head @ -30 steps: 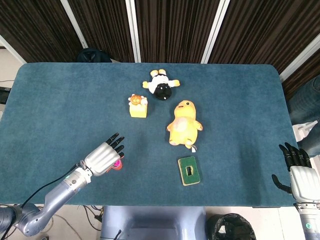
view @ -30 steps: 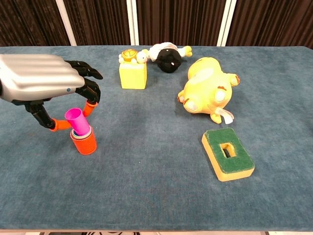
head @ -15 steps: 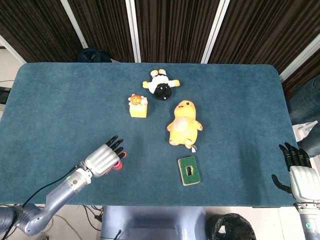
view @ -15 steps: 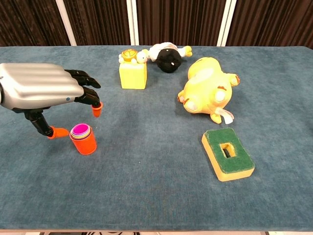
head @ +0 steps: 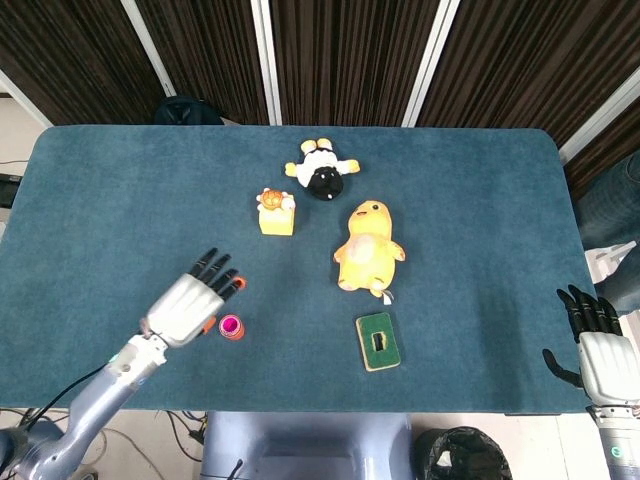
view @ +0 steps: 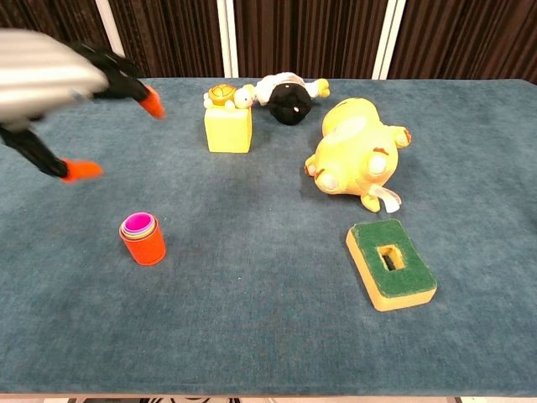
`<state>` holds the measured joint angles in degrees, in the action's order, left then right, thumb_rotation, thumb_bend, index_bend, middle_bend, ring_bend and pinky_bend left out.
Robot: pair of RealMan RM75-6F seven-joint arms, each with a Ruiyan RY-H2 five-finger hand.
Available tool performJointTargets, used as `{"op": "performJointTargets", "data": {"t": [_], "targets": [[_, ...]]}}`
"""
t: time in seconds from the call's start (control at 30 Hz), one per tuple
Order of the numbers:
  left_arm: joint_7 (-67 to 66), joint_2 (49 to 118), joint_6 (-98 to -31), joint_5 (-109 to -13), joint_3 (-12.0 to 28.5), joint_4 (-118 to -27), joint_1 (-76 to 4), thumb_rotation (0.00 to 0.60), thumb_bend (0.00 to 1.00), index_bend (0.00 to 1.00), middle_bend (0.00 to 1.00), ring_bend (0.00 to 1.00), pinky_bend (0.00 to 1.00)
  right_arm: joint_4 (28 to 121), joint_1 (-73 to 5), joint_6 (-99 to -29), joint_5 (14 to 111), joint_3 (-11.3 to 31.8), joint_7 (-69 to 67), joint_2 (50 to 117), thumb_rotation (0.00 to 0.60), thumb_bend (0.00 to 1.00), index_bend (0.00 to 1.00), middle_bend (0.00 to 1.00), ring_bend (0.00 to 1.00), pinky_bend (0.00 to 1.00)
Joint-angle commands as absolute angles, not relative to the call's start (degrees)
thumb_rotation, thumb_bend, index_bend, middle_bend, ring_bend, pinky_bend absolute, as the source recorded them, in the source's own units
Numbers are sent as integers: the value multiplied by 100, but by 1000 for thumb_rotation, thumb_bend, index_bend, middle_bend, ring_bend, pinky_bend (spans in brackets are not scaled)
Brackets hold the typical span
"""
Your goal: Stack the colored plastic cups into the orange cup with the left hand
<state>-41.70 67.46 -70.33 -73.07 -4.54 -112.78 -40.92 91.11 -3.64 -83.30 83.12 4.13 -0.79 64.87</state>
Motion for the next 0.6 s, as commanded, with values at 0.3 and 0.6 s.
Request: {"op": "performJointTargets", "data": {"t": [0.3, 0.6], "targets": [[-2301, 7138, -9664, -8072, -981, -9787, -1636, 600, 277, 129, 74, 0, 0, 9124, -364, -8349, 8346, 402, -7, 6504, 600, 372, 59, 43, 72, 36], [-1297, 7163, -9575, -8064, -803, -9308, -1315, 600, 277, 88, 52, 0, 0, 9132, -367, -8341, 8352, 393, 31, 6509, 600, 371, 60, 44, 72, 36]]}}
